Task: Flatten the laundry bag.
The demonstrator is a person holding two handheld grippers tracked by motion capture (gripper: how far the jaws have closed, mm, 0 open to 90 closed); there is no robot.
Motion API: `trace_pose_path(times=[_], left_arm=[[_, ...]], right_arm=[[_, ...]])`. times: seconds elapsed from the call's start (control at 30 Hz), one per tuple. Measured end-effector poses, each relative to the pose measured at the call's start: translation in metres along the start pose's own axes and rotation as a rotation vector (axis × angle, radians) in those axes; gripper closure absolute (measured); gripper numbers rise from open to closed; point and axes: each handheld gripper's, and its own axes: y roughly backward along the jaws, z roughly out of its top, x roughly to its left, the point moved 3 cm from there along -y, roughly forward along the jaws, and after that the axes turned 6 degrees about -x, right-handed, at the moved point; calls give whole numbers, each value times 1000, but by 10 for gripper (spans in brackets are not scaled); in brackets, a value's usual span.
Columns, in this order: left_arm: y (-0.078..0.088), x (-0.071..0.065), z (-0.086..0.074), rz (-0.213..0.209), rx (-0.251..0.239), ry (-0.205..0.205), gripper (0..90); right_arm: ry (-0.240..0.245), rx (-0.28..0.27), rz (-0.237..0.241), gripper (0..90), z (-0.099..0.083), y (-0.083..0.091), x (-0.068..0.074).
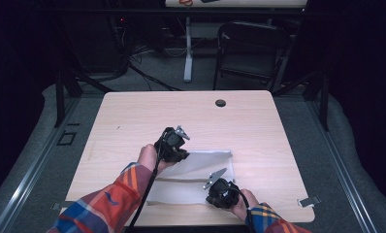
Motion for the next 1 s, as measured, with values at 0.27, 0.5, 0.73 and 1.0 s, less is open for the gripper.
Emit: trace_pose_path(times=[0.27,0.5,0.73,1.0], left_arm=[[9,4,11,54,18,-49,863],[15,13,21,84,10,-57,863],[17,21,33,91,-1,-66,862],[22,31,41,117,-4,-67,862]], right_arm=[[-13,20,22,900,-2,2,2],[-18,26,38,900,-5,4,3],[-6,52,55,900,-6,6,4],[14,78,66,900,-7,7,7]])
